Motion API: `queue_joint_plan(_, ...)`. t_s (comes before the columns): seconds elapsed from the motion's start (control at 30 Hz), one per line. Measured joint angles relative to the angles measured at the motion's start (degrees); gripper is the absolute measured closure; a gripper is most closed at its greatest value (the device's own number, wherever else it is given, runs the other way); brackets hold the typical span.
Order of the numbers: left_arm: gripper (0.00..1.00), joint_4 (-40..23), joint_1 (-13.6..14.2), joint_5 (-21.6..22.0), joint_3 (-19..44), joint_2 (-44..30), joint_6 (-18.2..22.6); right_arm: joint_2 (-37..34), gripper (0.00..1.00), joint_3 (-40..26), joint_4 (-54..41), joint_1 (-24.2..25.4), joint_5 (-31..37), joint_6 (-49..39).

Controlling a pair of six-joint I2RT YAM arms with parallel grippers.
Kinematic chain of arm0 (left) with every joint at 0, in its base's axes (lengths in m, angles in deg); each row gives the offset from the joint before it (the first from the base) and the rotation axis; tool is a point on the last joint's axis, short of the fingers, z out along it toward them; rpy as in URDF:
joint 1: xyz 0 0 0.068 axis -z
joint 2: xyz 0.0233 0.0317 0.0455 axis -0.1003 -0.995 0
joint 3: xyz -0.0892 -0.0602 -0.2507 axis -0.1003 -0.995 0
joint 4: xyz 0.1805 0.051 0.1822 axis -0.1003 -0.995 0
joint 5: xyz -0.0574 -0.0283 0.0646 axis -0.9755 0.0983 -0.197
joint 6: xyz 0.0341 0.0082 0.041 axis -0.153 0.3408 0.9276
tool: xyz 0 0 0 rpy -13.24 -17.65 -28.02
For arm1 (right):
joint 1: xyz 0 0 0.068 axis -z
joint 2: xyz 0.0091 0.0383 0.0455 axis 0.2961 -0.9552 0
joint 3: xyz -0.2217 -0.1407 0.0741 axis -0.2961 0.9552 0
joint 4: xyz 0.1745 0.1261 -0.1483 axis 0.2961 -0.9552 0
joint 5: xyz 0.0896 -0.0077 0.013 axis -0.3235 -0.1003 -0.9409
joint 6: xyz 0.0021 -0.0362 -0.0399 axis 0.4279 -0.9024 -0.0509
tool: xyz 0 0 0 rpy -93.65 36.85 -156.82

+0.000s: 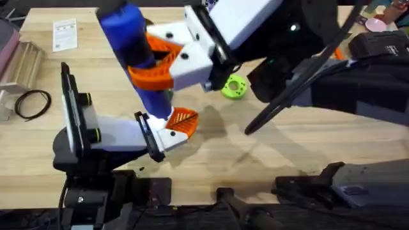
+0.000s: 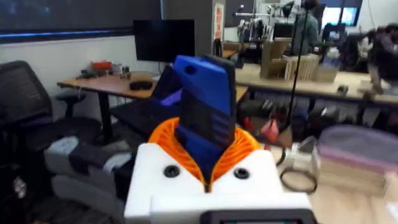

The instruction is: Pick up the gripper from the table and insert it into the empty holder that is missing its gripper. Then pick up a screw, insert it into the mounting hole, and use the screwdriver to tighten it. Finally, clean up the table by picking up the vegetable and placing it into the bucket.

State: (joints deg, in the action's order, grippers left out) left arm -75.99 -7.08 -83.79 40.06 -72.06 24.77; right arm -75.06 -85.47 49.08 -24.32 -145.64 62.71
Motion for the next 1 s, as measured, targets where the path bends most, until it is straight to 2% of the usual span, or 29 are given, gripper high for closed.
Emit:
queue_joint_plan(0.37,0.992,0.0,0.0,0.0,0.0,0.0,0.0,0.1,0.982,-10.6,-7.3,0.1,0.2,0.5)
queue_joint_plan(0.47,0.992,0.0,0.0,0.0,0.0,0.0,0.0,0.4,0.982,-12.8,-13.0,0.4,-0.6,0.4)
queue_joint_plan(0.63,0.992,0.0,0.0,0.0,0.0,0.0,0.0,0.9,0.982,-18.9,-35.3,2.7,-2.0,-4.2)
queue_joint_plan(0.7,0.992,0.0,0.0,0.0,0.0,0.0,0.0,1.1,0.982,-21.5,-47.5,4.3,-1.2,-8.1)
queue_joint_plan(0.87,0.992,0.0,0.0,0.0,0.0,0.0,0.0,2.2,0.983,-28.4,-82.3,10.0,9.0,-23.6)
queue_joint_plan(1.0,0.992,0.0,0.0,0.0,0.0,0.0,0.0,3.3,0.983,-34.1,-101.3,15.2,15.7,-34.4)
